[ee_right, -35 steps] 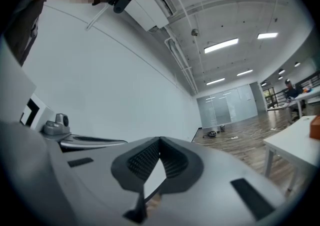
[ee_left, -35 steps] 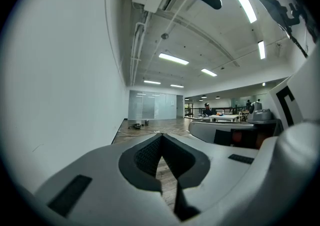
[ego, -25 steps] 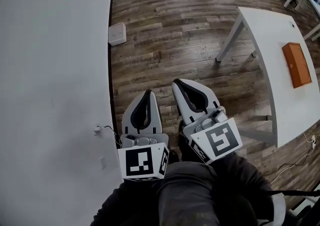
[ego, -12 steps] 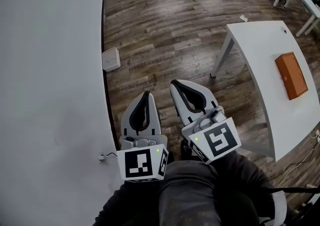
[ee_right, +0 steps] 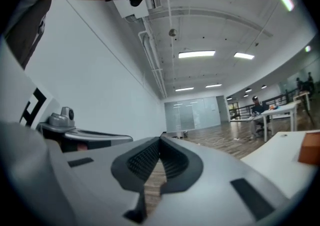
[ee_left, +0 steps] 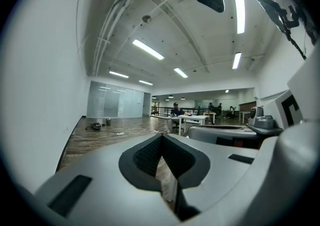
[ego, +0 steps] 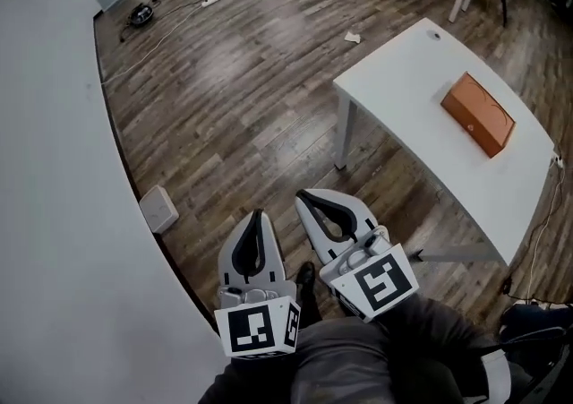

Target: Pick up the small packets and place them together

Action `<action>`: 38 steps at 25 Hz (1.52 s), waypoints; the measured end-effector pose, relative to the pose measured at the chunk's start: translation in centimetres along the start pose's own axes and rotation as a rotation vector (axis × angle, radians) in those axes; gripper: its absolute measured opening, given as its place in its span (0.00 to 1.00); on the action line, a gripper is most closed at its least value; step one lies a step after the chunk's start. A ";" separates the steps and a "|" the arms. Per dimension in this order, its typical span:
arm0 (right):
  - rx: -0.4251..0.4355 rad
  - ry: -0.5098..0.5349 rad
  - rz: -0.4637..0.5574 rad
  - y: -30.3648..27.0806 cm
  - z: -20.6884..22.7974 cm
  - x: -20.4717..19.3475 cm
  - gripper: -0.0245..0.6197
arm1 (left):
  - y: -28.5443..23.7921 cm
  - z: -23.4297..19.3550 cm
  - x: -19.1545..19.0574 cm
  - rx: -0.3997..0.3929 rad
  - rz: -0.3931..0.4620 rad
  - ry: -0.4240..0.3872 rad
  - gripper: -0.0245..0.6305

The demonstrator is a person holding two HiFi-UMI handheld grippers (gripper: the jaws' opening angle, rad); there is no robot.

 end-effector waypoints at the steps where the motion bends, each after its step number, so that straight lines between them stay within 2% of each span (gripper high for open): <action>1: -0.030 -0.003 0.006 -0.6 0.7 0.3 0.05 | -1.1 -0.2 0.3 -0.027 0.008 -0.005 0.04; 5: -0.175 0.019 0.045 -2.1 3.7 1.5 0.05 | -5.9 -0.2 0.9 -0.167 0.050 -0.012 0.04; 12: -0.453 0.025 0.095 0.0 7.7 2.1 0.05 | -11.0 3.8 1.3 -0.450 0.079 -0.004 0.04; 15: -0.590 0.030 0.112 3.6 9.4 2.2 0.05 | -11.5 7.8 1.6 -0.582 0.093 0.000 0.04; 20: -0.839 0.049 0.211 11.8 11.9 4.0 0.05 | -10.3 17.0 3.5 -0.848 0.161 -0.038 0.04; 23: -0.936 0.045 0.253 15.8 12.9 4.5 0.05 | -9.3 21.5 4.7 -0.952 0.195 -0.068 0.04; 29: -1.017 0.002 0.322 19.9 16.3 4.6 0.05 | -9.5 27.2 5.0 -1.053 0.211 -0.140 0.04; 38: -1.025 -0.085 0.285 20.3 23.0 3.4 0.05 | -14.4 31.7 3.2 -1.076 0.117 -0.161 0.04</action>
Point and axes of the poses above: the fingertips, and each gripper's own axes: y backward along the fingers, z to its right, x out of its top, the point moved 2 cm from there along y, backward along the fingers, and after that the axes turned 12 degrees about -y, right-handed, at the moved point
